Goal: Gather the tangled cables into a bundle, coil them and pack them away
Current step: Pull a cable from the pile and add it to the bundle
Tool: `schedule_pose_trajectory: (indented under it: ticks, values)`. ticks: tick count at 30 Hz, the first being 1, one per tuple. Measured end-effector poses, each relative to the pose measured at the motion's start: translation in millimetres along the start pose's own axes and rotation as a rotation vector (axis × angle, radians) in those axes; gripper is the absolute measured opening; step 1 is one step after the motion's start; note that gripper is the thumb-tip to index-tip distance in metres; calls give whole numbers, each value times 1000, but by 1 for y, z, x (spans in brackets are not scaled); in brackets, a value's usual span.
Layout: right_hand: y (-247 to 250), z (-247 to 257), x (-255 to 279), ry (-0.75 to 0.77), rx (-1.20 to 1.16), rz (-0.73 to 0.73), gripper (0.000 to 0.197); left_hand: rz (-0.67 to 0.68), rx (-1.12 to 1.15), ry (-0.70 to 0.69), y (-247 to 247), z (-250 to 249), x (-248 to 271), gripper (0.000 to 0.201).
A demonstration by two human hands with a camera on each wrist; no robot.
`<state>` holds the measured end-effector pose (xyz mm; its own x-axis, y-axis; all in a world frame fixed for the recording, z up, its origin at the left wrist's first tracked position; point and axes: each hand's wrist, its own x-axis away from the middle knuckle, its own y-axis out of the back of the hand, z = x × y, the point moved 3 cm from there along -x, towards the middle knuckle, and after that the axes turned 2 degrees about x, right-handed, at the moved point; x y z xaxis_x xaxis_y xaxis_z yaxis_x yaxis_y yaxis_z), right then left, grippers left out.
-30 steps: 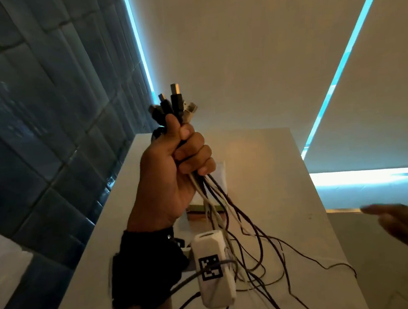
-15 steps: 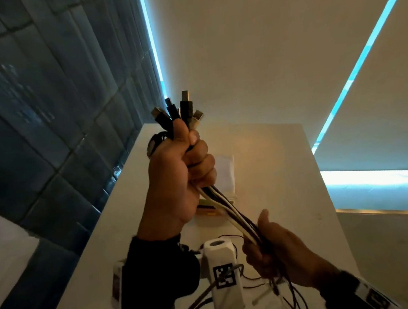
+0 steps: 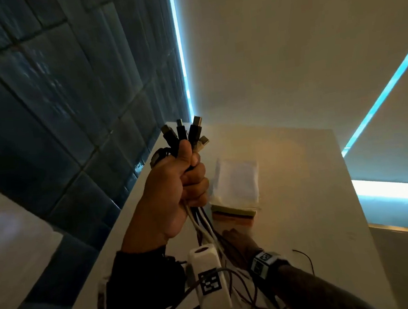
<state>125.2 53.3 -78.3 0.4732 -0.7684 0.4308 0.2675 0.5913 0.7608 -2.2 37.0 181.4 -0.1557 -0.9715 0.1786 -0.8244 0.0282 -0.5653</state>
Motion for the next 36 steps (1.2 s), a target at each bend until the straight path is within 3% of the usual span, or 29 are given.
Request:
schedule_pose_trajectory:
  ticks: [4, 7, 11, 14, 16, 20, 28, 32, 36]
  values:
    - [-19, -28, 1, -4, 294, 5, 40, -33, -42, -19, 10, 2, -8, 34]
    - [-15, -44, 5, -80, 252, 7, 38, -59, -74, -32, 13, 6, -14, 35]
    - [-6, -62, 9, -131, 109, 16, 50, -88, -119, -50, 16, 7, -20, 32]
    - [-2, -62, 13, -123, 88, -10, 28, -74, -106, -54, 16, 8, -19, 31]
    - [-6, -57, 11, -109, 133, -32, 28, -70, -108, -56, 15, 8, -17, 31]
    - [-10, -47, 7, -164, 168, -70, 44, -80, -122, -53, 15, 9, -12, 33]
    - [-28, -50, 10, -137, 284, -71, 28, -134, -153, -53, 19, 10, -4, 38]
    - [-5, -47, 19, -116, 16, -186, 9, -170, -208, -80, 17, 13, -6, 38]
    - [49, -19, 41, -22, -647, -469, 11, -217, -266, -94, 14, 21, -11, 36]
